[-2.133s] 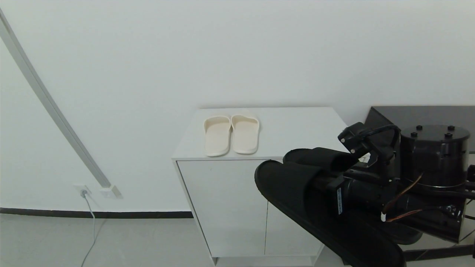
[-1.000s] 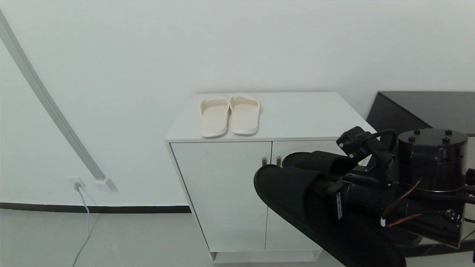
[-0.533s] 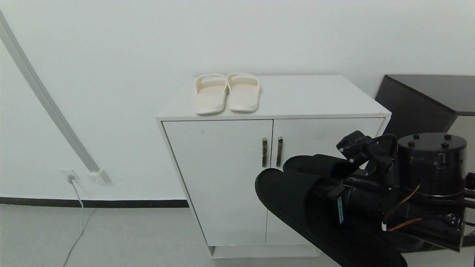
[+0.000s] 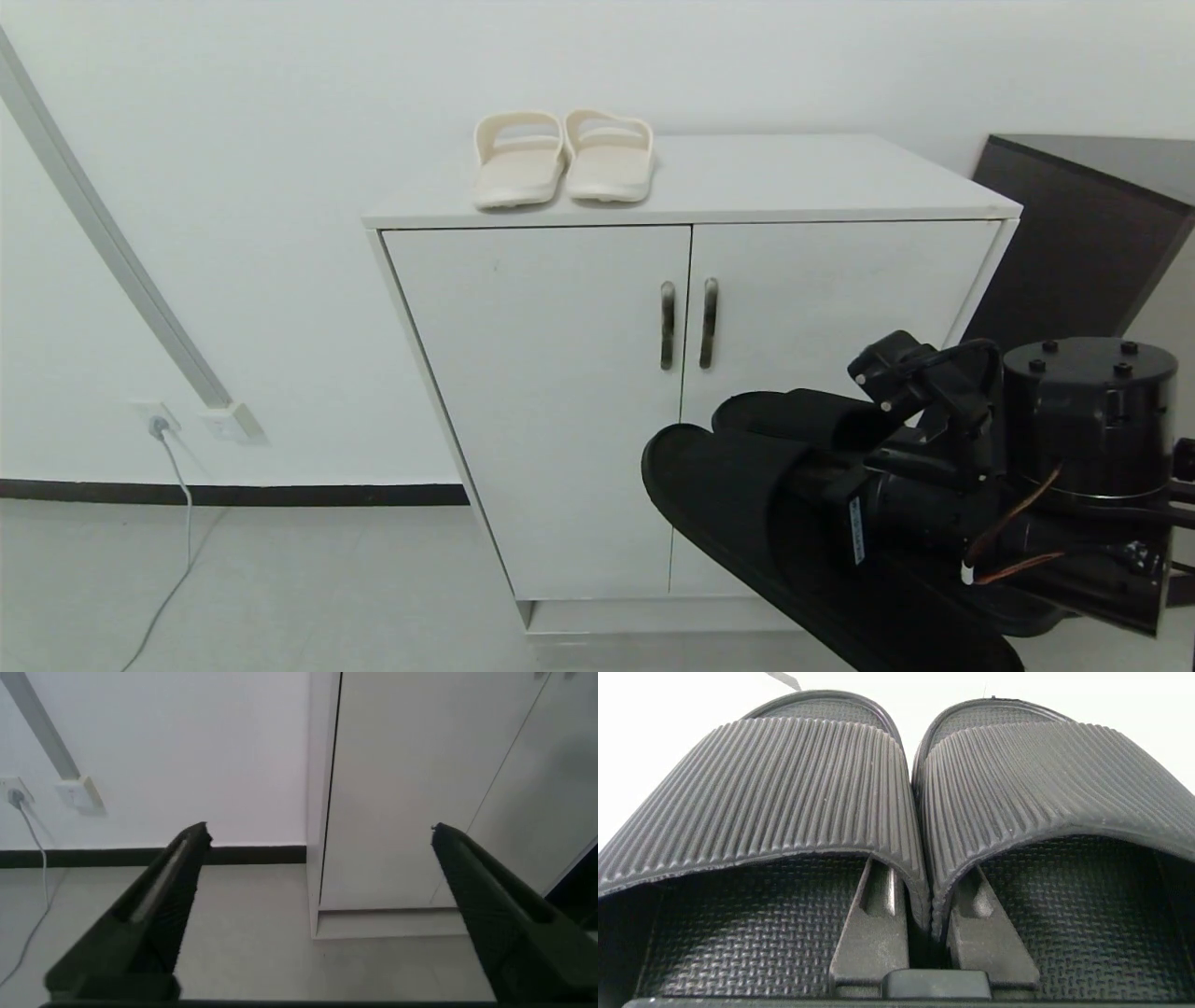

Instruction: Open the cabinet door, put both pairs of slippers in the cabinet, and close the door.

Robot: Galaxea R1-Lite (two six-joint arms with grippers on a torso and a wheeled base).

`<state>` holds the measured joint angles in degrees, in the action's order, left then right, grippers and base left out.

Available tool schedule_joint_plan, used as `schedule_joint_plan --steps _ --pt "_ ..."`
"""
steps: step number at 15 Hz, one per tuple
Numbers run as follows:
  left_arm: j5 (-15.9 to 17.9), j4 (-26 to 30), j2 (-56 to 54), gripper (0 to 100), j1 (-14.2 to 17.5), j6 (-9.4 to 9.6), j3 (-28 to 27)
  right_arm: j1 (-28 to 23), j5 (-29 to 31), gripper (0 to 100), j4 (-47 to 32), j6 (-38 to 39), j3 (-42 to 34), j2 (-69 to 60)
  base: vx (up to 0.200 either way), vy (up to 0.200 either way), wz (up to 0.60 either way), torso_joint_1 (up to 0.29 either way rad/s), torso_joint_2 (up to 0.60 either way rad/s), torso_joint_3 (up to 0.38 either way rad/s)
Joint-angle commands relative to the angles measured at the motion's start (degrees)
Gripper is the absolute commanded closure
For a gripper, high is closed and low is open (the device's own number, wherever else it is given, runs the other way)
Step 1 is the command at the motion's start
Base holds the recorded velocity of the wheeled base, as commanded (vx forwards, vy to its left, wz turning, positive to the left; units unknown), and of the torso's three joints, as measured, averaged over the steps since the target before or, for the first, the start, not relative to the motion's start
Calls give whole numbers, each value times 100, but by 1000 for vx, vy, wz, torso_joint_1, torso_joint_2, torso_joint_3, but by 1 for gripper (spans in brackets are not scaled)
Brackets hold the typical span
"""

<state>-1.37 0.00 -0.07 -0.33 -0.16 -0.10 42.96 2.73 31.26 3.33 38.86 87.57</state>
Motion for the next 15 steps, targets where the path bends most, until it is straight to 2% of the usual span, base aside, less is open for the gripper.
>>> schedule_joint_plan --steps 1,9,11,15 --pt "-4 0 7 0 -2 -2 1 11 -1 100 3 1 -2 15 0 0 0 -119 456 339" --pt "5 0 7 0 -2 25 1 11 -1 100 12 1 -37 15 0 0 0 -55 431 370" --pt "75 9 7 0 -2 95 1 37 -1 100 12 1 -63 -11 0 0 0 0 137 132" --pt "66 9 7 0 -2 60 1 99 -1 100 74 1 -89 -3 0 0 0 1 18 27"
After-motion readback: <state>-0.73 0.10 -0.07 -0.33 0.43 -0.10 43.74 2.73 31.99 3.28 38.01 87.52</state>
